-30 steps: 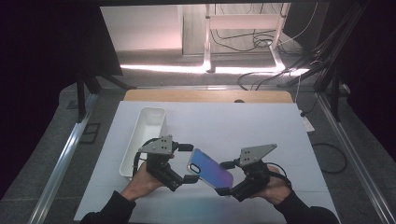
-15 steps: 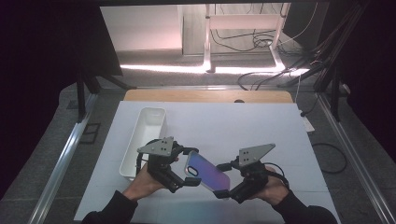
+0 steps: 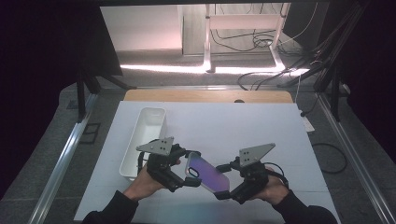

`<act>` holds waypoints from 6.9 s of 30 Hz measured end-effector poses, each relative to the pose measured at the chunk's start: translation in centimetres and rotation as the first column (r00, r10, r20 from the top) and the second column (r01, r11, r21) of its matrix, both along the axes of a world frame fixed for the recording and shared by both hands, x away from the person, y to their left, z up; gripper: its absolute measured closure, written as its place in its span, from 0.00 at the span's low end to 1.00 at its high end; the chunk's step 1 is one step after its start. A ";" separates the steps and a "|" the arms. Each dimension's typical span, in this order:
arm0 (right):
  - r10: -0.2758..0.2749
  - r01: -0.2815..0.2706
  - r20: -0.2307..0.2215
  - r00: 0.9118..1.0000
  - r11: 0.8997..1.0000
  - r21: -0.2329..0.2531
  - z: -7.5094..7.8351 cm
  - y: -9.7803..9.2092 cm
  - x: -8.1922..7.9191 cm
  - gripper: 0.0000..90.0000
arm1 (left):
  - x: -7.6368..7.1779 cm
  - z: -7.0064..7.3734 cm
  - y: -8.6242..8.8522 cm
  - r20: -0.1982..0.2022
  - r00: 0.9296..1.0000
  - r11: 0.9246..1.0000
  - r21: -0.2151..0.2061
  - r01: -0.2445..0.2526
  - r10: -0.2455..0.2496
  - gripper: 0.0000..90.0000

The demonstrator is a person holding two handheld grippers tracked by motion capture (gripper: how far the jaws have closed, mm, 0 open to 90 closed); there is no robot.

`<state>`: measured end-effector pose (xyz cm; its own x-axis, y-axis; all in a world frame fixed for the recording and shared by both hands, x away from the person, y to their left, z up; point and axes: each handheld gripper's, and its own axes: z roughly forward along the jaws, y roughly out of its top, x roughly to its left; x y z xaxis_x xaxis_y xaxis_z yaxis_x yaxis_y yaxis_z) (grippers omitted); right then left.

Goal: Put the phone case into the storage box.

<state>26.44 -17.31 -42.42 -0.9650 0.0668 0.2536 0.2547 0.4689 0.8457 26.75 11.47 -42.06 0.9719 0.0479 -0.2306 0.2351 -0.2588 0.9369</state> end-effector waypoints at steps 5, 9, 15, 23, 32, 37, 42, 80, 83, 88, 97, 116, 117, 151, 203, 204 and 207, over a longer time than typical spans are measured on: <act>0.006 -0.006 0.037 0.999 1.000 0.004 -0.2 0.0 0.0 0.17 | -0.2 0.4 -0.1 0.003 1.000 1.000 0.010 0.002 -0.002 0.19; -0.001 0.001 0.043 0.999 1.000 -0.007 -0.3 0.1 0.2 0.15 | -0.5 0.6 -0.3 0.029 1.000 0.999 0.043 -0.013 0.011 0.20; -0.011 0.012 0.059 0.998 1.000 -0.017 -0.5 0.3 0.3 0.11 | -0.7 0.7 -0.4 0.045 0.999 0.998 0.060 -0.029 0.026 0.20; -0.084 0.091 0.130 0.988 0.995 -0.048 -0.6 0.0 0.3 0.00 | -0.9 0.9 -0.4 0.066 0.995 0.992 0.098 -0.076 0.069 0.20; -0.130 0.144 0.153 0.980 0.985 -0.089 -0.8 -0.5 0.3 0.00 | -0.8 1.1 0.0 0.075 0.988 0.980 0.135 -0.144 0.135 0.20; -0.162 0.184 0.180 0.970 0.976 -0.117 -1.0 -0.6 0.2 0.00 | -0.7 1.1 0.3 0.080 0.980 0.969 0.159 -0.191 0.180 0.20; -0.200 0.229 0.195 0.960 0.963 -0.139 -1.0 -0.9 0.2 0.00 | -0.6 1.1 0.6 0.091 0.970 0.953 0.184 -0.240 0.226 0.20; -0.474 0.524 0.244 0.846 0.824 -0.217 -2.1 -6.2 -0.4 0.00 | 2.2 1.6 1.9 0.100 0.874 0.795 0.376 -0.476 0.476 0.20; -0.491 0.541 0.244 0.836 0.812 -0.220 -2.2 -6.6 -0.6 0.00 | 2.5 1.8 2.2 0.100 0.867 0.784 0.386 -0.487 0.489 0.20; -0.518 0.567 0.244 0.820 0.792 -0.227 -2.4 -7.3 -0.9 0.00 | 3.1 2.0 2.7 0.097 0.856 0.768 0.400 -0.500 0.507 0.20; -0.560 0.614 0.264 0.786 0.757 -0.223 -2.6 -8.9 -1.5 0.00 | 3.9 2.7 3.7 0.092 0.838 0.743 0.418 -0.523 0.538 0.20; -0.638 0.687 0.255 0.726 0.688 -0.235 -3.2 -11.8 -2.4 0.00 | 5.7 4.6 5.6 0.100 0.782 0.670 0.455 -0.586 0.616 0.20; -0.644 0.692 0.255 0.722 0.683 -0.234 -3.2 -11.9 -2.4 0.00 | 5.8 4.7 5.7 0.101 0.776 0.665 0.456 -0.592 0.622 0.20; -0.738 0.782 0.259 0.623 0.590 -0.202 -3.0 -14.3 -4.2 0.00 | 8.7 7.1 10.3 0.115 0.639 0.507 0.509 -0.696 0.761 0.20; -0.713 0.760 0.262 0.650 0.614 -0.215 -3.1 -14.1 -4.2 0.00 | 15.9 2.1 10.1 0.120 0.547 0.356 0.642 -0.679 0.828 0.19; -0.713 0.759 0.262 0.651 0.614 -0.215 -3.1 -14.1 -4.2 0.00 | 16.0 1.9 10.1 0.120 0.544 0.354 0.641 -0.681 0.831 0.19; -0.711 0.758 0.262 0.653 0.617 -0.213 -3.1 -14.1 -4.2 0.00 | 16.2 1.6 10.0 0.120 0.541 0.352 0.641 -0.682 0.832 0.19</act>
<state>22.23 -31.45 -45.54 -0.5816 0.8130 -0.0281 0.5133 0.3935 0.7627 42.97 21.51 -40.41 0.3801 0.9245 -0.0278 0.7642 -0.2970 0.5725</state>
